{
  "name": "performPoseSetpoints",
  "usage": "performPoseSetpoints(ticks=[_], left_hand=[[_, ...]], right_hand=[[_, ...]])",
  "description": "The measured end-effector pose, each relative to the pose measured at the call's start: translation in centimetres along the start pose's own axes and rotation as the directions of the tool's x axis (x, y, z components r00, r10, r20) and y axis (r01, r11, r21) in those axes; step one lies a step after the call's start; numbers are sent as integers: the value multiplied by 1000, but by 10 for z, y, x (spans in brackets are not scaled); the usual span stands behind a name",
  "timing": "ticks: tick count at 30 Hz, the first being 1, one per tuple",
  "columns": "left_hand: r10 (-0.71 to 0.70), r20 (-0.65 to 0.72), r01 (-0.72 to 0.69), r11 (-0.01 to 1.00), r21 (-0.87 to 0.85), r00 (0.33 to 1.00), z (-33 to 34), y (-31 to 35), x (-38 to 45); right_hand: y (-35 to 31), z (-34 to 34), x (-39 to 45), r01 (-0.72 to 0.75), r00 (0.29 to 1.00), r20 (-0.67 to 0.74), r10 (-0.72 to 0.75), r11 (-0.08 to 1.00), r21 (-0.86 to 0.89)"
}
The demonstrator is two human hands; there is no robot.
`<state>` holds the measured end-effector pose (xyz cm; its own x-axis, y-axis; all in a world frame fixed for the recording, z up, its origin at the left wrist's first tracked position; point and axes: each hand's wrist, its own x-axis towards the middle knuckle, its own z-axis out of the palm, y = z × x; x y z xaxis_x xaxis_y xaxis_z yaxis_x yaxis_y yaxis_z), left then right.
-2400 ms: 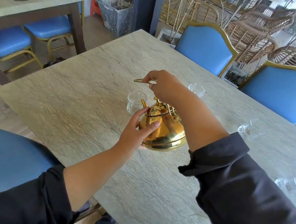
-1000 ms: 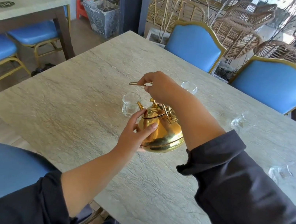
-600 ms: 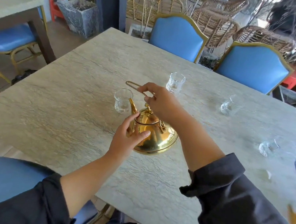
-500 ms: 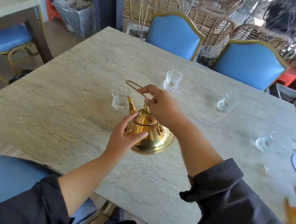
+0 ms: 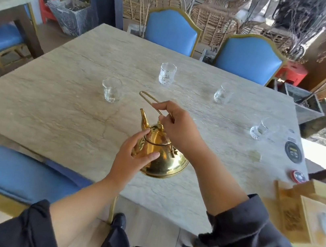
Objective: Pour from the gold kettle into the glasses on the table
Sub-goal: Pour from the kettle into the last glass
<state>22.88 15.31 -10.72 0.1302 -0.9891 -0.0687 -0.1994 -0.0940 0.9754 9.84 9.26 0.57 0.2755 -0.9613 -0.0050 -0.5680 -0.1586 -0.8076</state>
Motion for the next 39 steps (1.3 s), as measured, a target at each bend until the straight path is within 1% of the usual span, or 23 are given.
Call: performPoseSetpoints(ticks=[3, 9, 15, 20, 26, 31, 35, 39], left_hand=[[-2, 35, 2, 1000, 2, 999, 24, 2, -23], [3, 147, -6, 1000, 23, 989, 67, 8, -51], [25, 259, -29, 999, 13, 966, 99, 27, -47], [16, 303, -19, 1000, 7, 953, 118, 38, -33], [-6, 340, 28, 998, -60, 940, 127, 45, -22], [-53, 359, 118, 980, -160, 932, 126, 52, -17], [-77, 384, 160, 969, -189, 920, 125, 52, -10], [-135, 404, 236, 948, -212, 905, 123, 55, -6]], right_hand=[[13, -15, -28, -32, 999, -31, 31, 999, -16], [36, -48, -71, -114, 989, -95, 114, 993, 8], [48, -84, -83, -157, 974, -172, 150, 987, -31], [50, -107, -75, -181, 967, -194, 168, 982, -50], [47, -116, -50, -204, 970, -165, 178, 966, -160], [38, -117, -31, -234, 970, -119, 212, 947, -219], [33, -117, -17, -232, 973, -82, 218, 936, -266], [26, -116, -6, -250, 968, -50, 246, 920, -302]])
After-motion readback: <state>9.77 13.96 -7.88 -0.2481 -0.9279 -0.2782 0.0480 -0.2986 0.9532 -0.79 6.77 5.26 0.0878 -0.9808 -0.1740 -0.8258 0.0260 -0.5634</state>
